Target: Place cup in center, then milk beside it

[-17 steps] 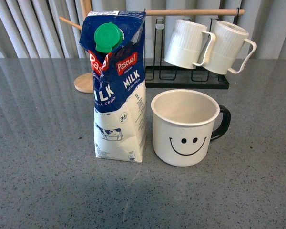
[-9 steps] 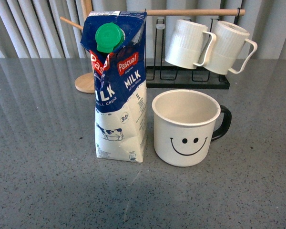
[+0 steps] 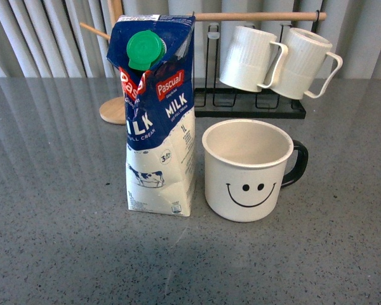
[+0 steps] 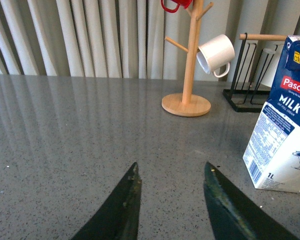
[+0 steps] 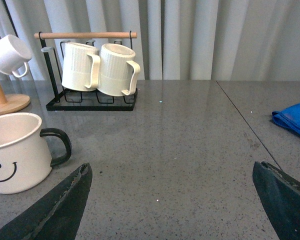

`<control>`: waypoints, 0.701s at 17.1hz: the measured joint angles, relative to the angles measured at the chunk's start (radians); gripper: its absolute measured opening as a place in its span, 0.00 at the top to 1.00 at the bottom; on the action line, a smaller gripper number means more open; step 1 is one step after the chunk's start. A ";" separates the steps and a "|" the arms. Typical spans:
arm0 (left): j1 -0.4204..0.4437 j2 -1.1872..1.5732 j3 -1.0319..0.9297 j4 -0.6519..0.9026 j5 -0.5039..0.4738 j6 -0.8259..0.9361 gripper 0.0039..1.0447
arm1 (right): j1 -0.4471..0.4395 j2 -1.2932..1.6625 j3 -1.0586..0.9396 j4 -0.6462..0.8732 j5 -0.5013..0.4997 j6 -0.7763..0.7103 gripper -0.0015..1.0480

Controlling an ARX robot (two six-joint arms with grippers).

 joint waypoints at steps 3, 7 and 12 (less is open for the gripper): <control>0.000 0.000 0.000 0.000 0.000 0.000 0.31 | 0.000 0.000 0.000 0.000 0.000 0.000 0.06; 0.000 0.000 0.000 0.000 0.000 0.001 0.07 | 0.000 0.000 0.000 0.000 0.000 0.000 0.06; 0.000 0.000 0.000 0.000 0.000 0.001 0.06 | 0.000 0.000 0.000 0.000 0.000 0.000 0.06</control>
